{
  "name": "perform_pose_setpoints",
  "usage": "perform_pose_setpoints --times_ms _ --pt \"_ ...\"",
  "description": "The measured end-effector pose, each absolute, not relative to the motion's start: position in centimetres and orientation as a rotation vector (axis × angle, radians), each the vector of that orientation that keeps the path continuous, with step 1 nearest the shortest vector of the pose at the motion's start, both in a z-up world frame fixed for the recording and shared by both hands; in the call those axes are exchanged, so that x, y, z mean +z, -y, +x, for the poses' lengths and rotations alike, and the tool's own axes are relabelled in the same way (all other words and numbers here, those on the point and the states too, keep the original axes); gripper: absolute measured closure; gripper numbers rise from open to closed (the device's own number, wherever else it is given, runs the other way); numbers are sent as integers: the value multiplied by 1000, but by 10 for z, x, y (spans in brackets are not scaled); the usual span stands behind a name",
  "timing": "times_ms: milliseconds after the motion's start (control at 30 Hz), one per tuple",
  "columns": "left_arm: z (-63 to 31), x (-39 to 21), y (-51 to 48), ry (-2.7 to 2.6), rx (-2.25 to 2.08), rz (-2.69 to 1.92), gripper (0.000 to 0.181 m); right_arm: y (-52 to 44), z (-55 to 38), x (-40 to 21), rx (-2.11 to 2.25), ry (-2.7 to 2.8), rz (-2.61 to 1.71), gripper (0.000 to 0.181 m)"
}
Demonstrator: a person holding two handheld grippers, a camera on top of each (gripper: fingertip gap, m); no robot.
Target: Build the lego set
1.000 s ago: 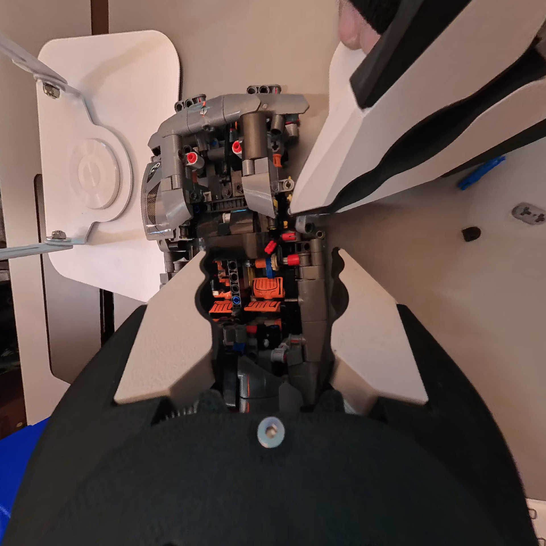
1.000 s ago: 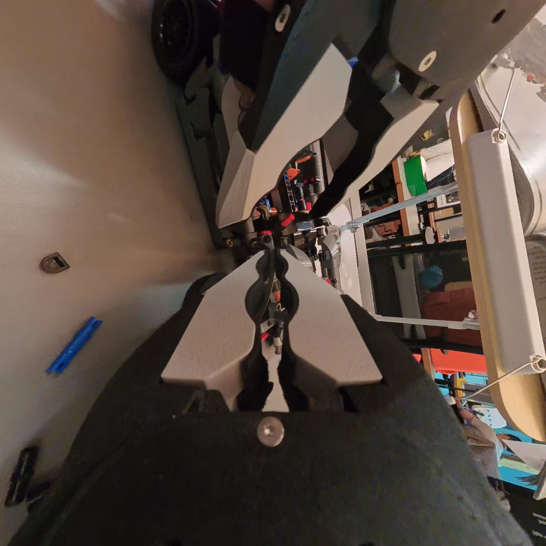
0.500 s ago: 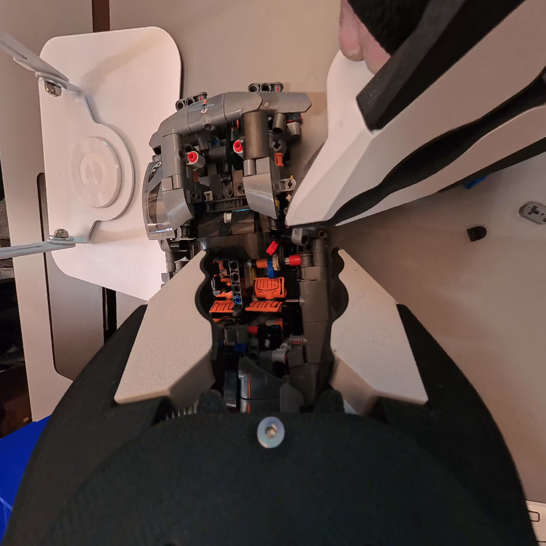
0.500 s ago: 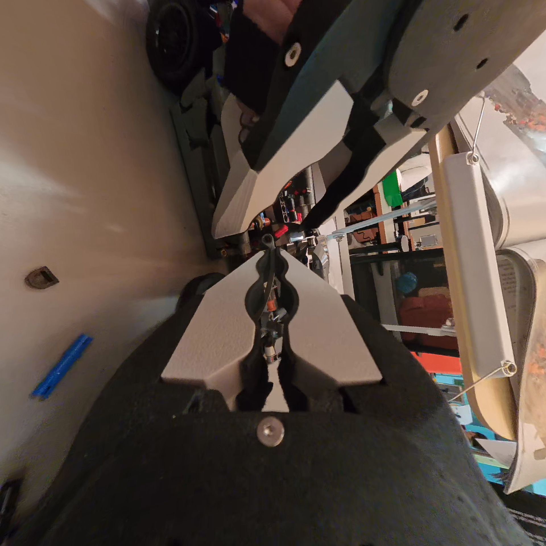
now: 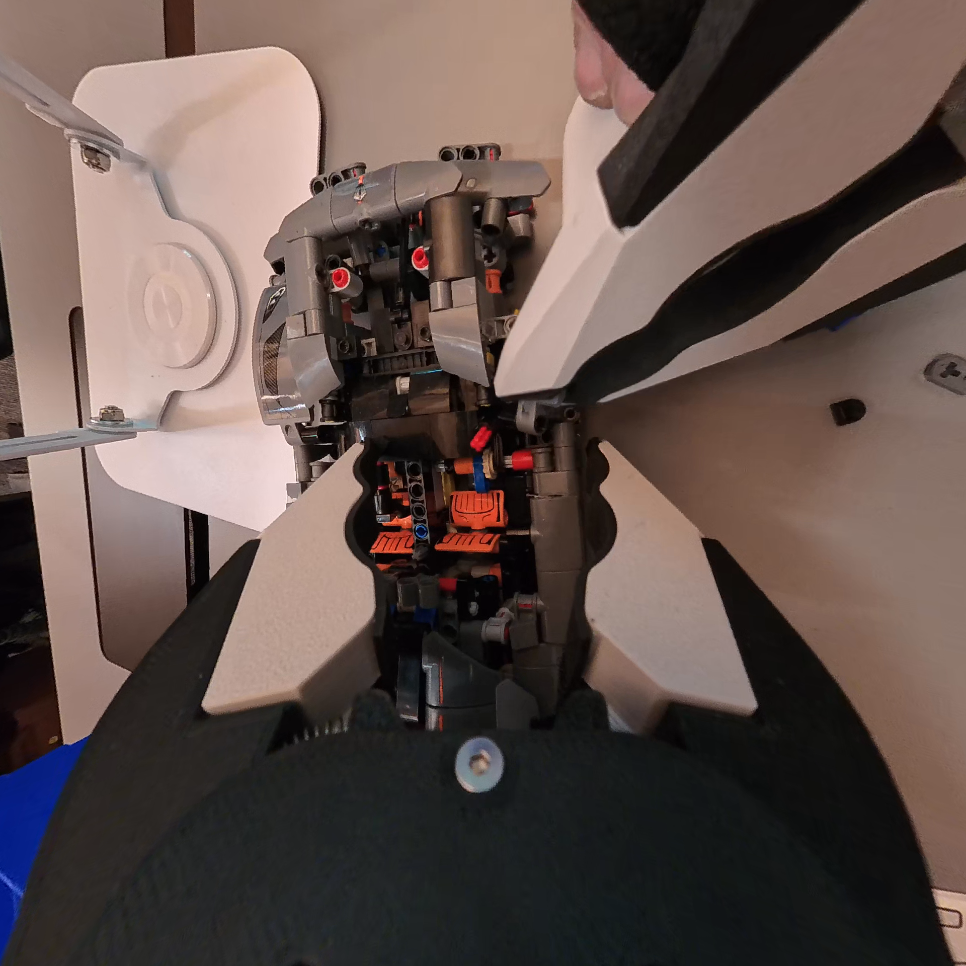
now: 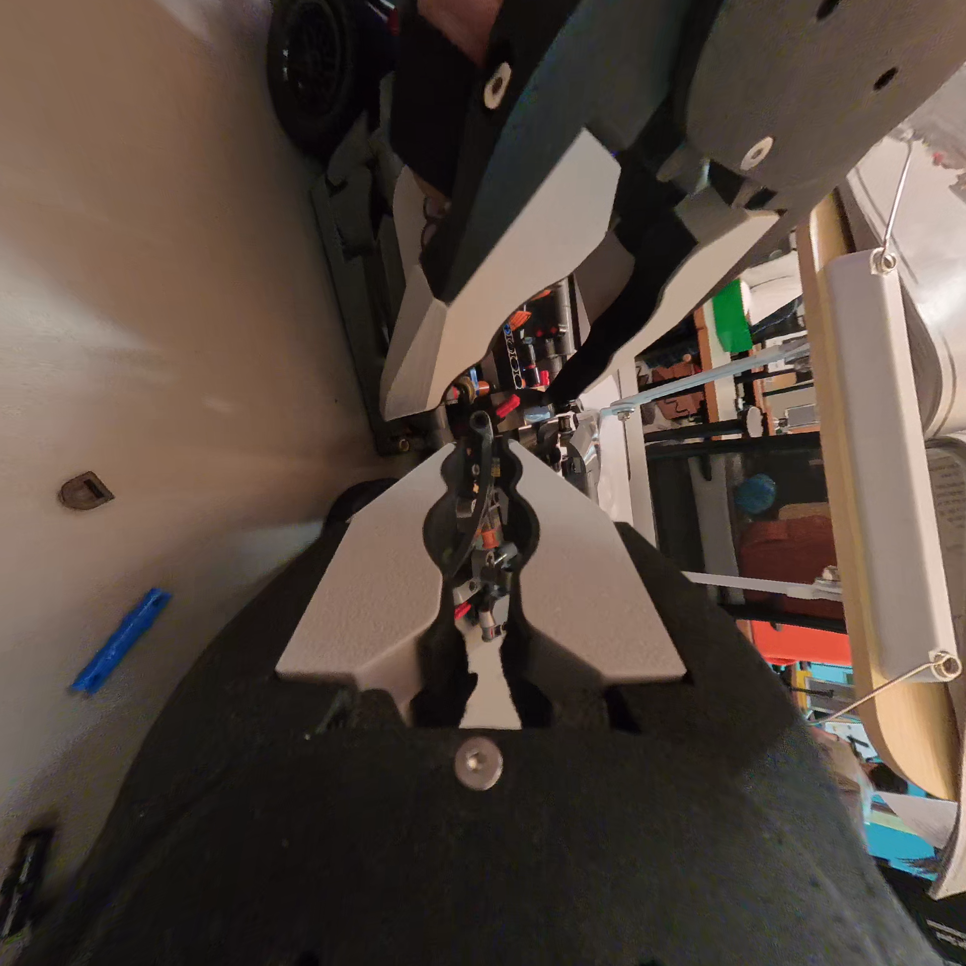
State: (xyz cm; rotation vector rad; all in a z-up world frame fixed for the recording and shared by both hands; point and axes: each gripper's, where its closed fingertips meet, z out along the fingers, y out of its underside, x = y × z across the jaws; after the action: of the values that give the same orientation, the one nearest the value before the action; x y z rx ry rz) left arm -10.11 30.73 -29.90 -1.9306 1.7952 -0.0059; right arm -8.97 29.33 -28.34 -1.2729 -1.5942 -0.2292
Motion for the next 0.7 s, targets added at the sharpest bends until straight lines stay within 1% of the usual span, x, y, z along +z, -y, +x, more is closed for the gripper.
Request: perform_pose_setpoints --times_ms 67,133,433,600,700 --pt "-101 -299 -307 -1796 -6 -1930 103 -291 -91 -286 -204 1617 -1288 165" --pt "-101 -299 -307 -1796 -6 -1930 104 -290 -92 -288 -189 1623 -1296 162" --pt "-101 -299 -307 -1800 -5 -1927 102 -293 -91 -285 -113 1609 -1341 172" --pt "-101 -299 -307 -1799 -13 -1928 102 -292 -91 -286 -20 1589 -1399 174" --pt "-101 -299 -307 -1800 -18 -1928 102 -293 -90 -288 -17 1596 -1411 170"
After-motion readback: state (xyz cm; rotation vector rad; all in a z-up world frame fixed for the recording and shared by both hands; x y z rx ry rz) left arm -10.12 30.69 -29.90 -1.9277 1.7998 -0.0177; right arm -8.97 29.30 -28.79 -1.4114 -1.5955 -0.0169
